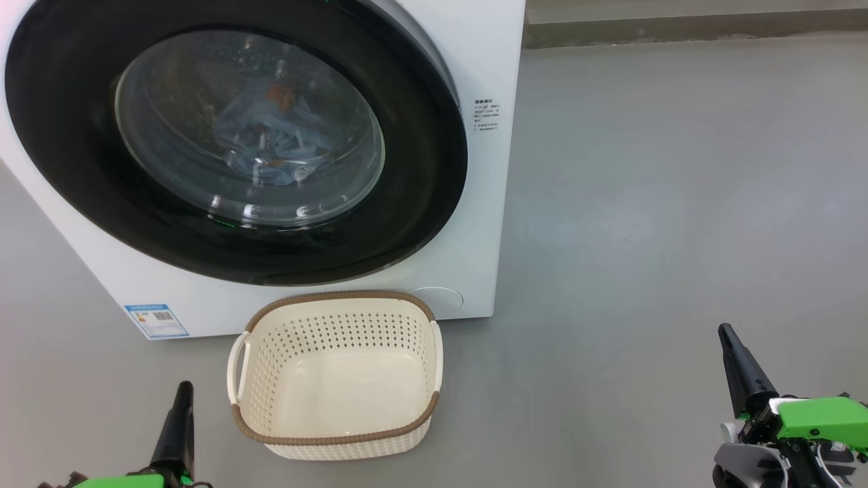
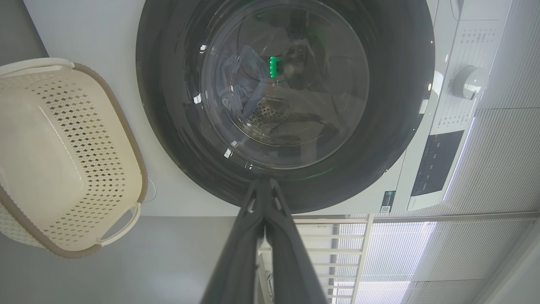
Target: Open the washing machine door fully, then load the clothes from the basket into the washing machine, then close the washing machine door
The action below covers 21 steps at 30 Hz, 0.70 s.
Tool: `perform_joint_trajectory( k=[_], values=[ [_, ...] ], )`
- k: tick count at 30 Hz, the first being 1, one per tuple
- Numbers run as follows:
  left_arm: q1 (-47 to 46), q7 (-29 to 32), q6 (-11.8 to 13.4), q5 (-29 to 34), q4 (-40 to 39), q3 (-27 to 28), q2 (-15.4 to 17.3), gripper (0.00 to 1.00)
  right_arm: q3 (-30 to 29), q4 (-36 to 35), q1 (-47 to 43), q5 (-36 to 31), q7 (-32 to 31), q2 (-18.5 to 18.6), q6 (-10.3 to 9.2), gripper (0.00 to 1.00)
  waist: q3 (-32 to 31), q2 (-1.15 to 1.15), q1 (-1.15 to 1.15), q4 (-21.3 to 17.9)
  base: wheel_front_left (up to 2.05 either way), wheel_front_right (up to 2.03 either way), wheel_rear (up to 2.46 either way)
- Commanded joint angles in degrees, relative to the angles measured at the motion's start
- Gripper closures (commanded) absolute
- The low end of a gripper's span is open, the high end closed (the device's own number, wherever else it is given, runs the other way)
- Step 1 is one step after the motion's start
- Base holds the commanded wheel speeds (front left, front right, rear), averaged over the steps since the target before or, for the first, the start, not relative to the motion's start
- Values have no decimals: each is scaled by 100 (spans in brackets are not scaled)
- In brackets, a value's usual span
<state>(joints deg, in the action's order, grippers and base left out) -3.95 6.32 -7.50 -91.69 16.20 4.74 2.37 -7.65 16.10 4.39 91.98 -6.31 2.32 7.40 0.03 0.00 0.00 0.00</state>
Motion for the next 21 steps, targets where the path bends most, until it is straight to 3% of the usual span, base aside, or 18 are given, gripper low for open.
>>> perform_joint_trajectory(
  k=[1,21],
  values=[
    [-266,23,1,-39,-179,189,51,100,102,-174,220,9,-24,55,9,100,0,0,0,0,0,0,0],
    [-266,23,1,-39,-180,188,51,100,103,-174,220,10,-24,55,9,100,0,0,0,0,0,0,0]
  ],
)
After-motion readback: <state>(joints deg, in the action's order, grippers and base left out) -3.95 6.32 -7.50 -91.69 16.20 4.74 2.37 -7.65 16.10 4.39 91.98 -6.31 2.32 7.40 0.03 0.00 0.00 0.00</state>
